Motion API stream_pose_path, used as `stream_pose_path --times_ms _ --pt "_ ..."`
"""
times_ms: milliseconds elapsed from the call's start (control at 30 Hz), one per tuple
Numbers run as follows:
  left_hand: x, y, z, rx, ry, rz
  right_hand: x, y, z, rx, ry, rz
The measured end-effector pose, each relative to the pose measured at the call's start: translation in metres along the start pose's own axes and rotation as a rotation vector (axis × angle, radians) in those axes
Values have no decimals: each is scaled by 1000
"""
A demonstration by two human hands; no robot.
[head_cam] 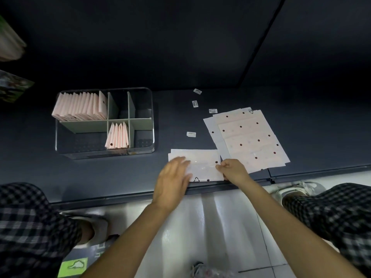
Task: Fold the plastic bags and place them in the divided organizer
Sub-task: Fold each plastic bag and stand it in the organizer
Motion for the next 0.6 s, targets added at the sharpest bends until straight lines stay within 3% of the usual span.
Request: stream_pose_path --times_ms 133,367,533,600 --pt "21 -19 15 183 118 -245 0 0 1 28 29 9" --pt "36 -36 0 135 327 -565 -1 2 2 57 15 12" --pt "38 -44 -6 113 330 -625 0 0 1 62 17 11" --pt "38 -44 -7 109 324 -635 1 -8 2 40 -60 132"
Point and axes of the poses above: each hand's wrist, its own y-axis towards the middle knuckle, its own x-axis out of the palm, z = x × y, the point moved 3 cm from there along y, towards the middle knuckle, and after that the axes turned 9 degrees about x, right-handed, at the moved point
